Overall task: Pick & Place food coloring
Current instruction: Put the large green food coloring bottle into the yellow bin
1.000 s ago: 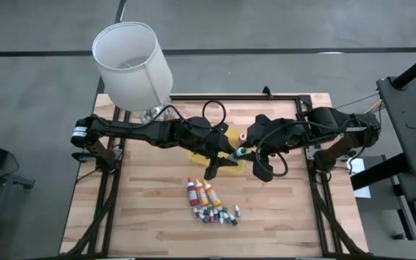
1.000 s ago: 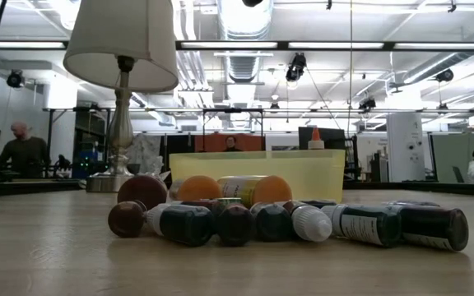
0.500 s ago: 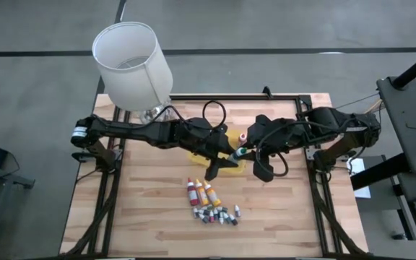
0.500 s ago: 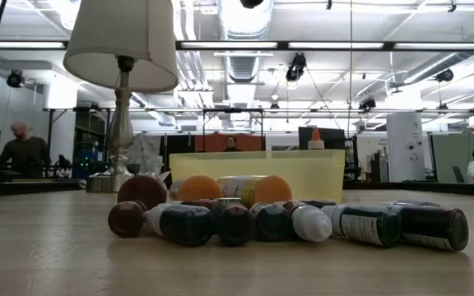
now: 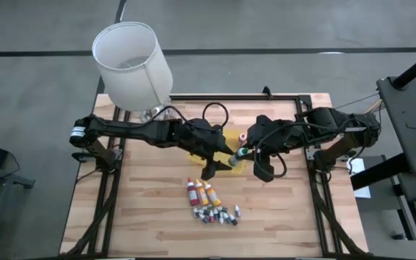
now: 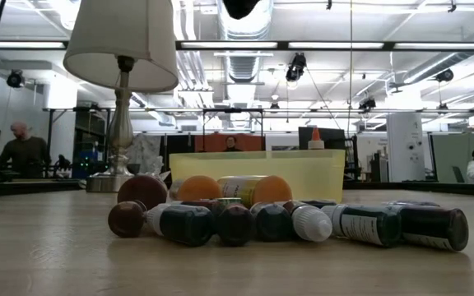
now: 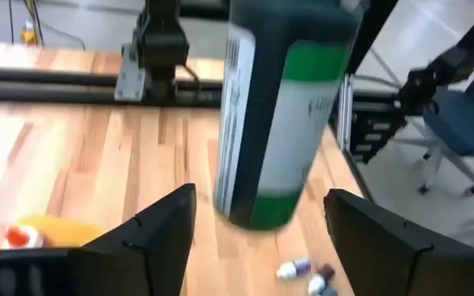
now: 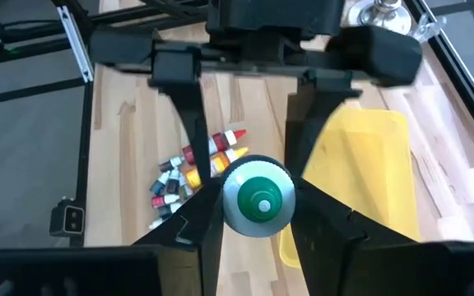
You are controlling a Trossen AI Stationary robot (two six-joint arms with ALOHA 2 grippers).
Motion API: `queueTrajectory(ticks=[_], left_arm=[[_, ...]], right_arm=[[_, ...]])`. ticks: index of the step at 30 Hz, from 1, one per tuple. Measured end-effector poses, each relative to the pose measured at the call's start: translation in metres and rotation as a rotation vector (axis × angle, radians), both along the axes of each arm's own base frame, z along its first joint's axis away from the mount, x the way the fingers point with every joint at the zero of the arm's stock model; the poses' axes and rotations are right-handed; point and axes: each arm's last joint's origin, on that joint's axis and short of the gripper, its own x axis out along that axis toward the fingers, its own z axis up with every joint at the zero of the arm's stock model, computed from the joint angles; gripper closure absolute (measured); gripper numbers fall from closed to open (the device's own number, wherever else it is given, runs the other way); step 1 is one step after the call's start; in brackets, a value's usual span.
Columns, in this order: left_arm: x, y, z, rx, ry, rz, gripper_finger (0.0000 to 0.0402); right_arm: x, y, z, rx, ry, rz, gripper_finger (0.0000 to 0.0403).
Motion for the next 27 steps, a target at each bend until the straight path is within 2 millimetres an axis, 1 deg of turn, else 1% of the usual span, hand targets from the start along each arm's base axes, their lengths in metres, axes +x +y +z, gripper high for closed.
queueTrajectory(ticks=[4,8,15,20,27], left_arm=[[-0.012,0.002,0.005,0.002,0.046,0.005,0.0161],[-0.024,0.003,0.013,0.004,0.049,0.007,0.0161],[-0.045,0.004,0.028,0.008,0.049,0.004,0.0161],[-0.061,0.004,0.029,0.008,0.061,0.005,0.0161],[-0.084,0.006,0.025,0.002,-0.002,0.036,0.0161]], right_arm=[[0.000,0.000,0.000,0.000,0.000,0.000,0.0294],[-0.001,0.000,-0.001,-0.002,0.008,0.000,0.0295],[0.002,-0.007,-0.004,-0.011,0.021,-0.029,0.0292],[0.007,-0.014,-0.017,-0.020,0.065,-0.057,0.0294],[0.018,-0.029,-0.040,-0.028,0.110,-0.106,0.0293]])
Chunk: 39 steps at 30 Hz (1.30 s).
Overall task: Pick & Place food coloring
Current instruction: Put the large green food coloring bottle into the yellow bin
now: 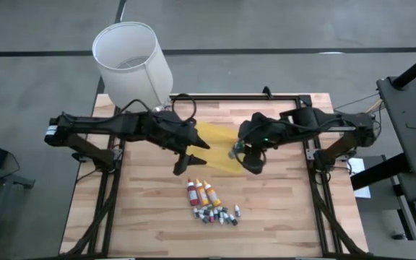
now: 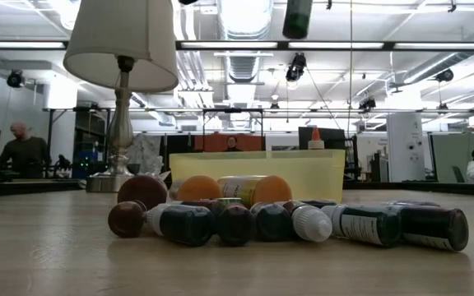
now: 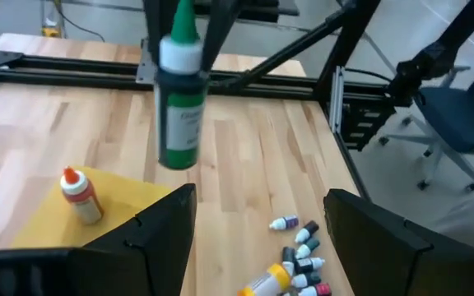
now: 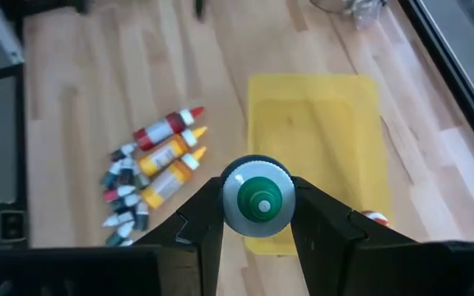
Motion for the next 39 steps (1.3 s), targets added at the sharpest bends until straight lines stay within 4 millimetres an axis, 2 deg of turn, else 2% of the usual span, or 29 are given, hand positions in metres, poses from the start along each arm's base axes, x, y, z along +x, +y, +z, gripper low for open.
queueTrajectory(ticks=[6,19,29,39], left_arm=[[-0.018,0.003,-0.006,-0.023,-0.058,0.086,0.0161],[-0.042,0.004,-0.022,-0.109,-0.086,0.127,0.0161],[-0.042,0.004,-0.021,-0.099,-0.097,0.140,0.0161],[-0.042,0.004,-0.020,-0.099,-0.106,0.141,0.0161]], right_arm=[[0.011,-0.023,-0.016,-0.016,-0.005,-0.055,0.0293],[0.026,-0.086,-0.059,-0.009,0.047,-0.144,0.0293],[0.037,-0.125,-0.121,0.036,0.145,-0.200,0.0293],[0.052,-0.141,-0.168,0.041,0.248,-0.204,0.0293]])
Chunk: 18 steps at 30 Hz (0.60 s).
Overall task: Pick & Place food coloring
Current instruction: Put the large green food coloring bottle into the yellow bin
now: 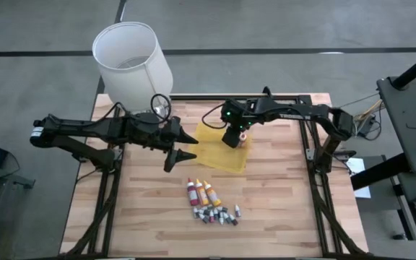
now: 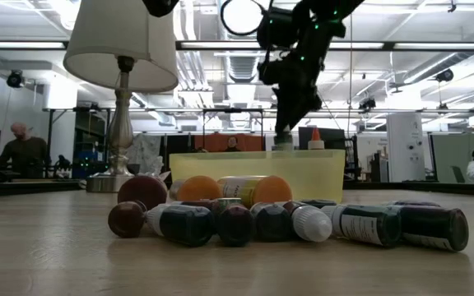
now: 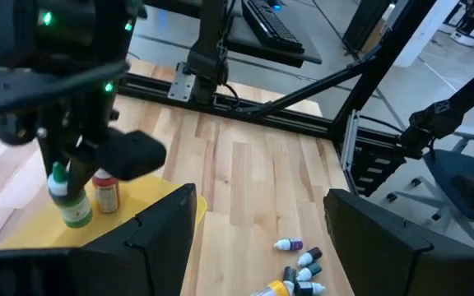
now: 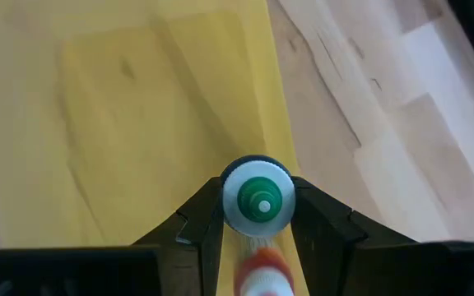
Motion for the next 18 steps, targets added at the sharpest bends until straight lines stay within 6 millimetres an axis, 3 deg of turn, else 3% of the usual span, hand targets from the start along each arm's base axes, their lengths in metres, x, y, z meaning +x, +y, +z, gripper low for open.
queueTrajectory(ticks=[8,18], left_arm=[[0.000,0.000,0.000,-0.003,0.001,0.001,0.0161],[0.000,0.000,0.000,-0.006,0.001,0.003,0.0161]], right_arm=[[0.009,-0.003,-0.022,0.017,0.018,-0.026,0.0293],[0.012,-0.004,-0.026,0.013,-0.022,-0.054,0.0293]])
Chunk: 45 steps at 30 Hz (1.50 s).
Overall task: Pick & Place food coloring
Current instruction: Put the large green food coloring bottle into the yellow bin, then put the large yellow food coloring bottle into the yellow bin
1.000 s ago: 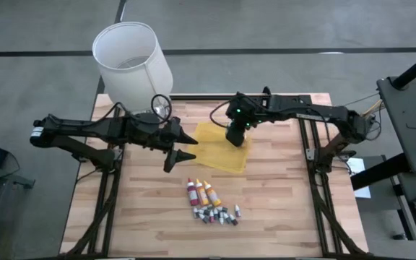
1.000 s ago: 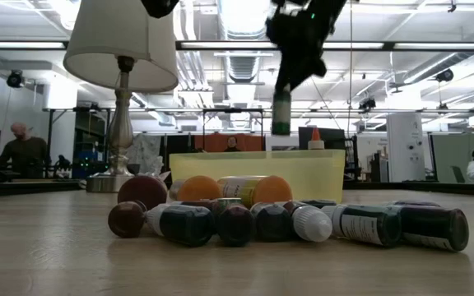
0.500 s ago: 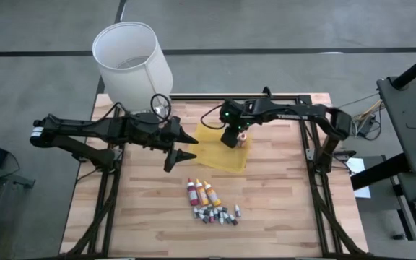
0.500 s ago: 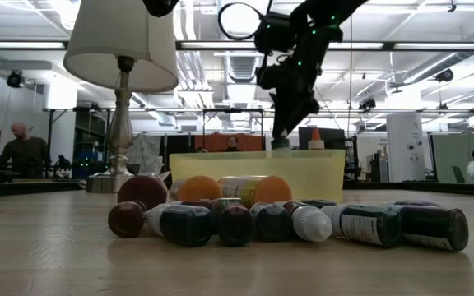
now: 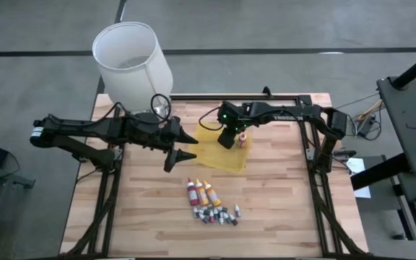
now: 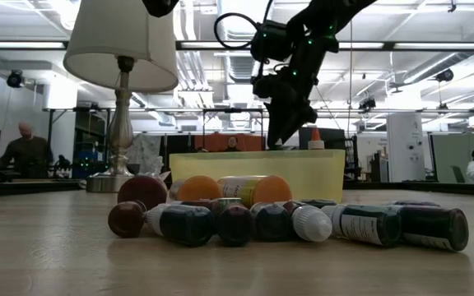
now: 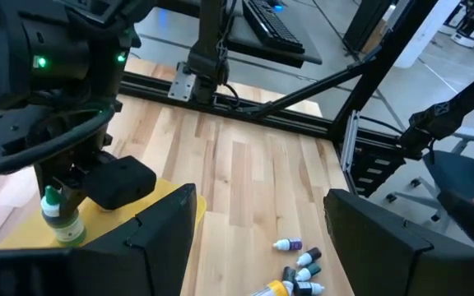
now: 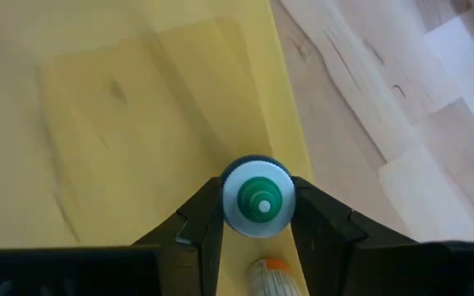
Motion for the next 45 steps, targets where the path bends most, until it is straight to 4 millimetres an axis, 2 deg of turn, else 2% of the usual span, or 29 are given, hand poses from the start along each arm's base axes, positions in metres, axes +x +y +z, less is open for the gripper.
queueTrajectory(ticks=[7,21,35,38,45], left_arm=[[0.000,0.000,0.000,-0.003,0.000,0.001,0.0161],[0.000,0.000,0.000,-0.005,0.001,0.000,0.0161],[0.000,0.000,0.000,-0.005,0.001,0.000,0.0161],[0.000,0.000,0.000,-0.004,0.001,0.001,0.0161],[0.000,0.000,0.000,-0.004,0.001,0.001,0.0161]], right_arm=[[-0.003,0.001,-0.014,0.004,-0.032,-0.036,0.0293],[-0.006,0.001,-0.011,0.001,-0.045,-0.039,0.0293],[-0.006,0.001,-0.010,-0.002,-0.049,-0.036,0.0207],[-0.007,0.001,-0.004,-0.005,-0.056,-0.028,0.0198],[-0.014,0.004,0.029,-0.023,-0.117,-0.019,0.0187]])
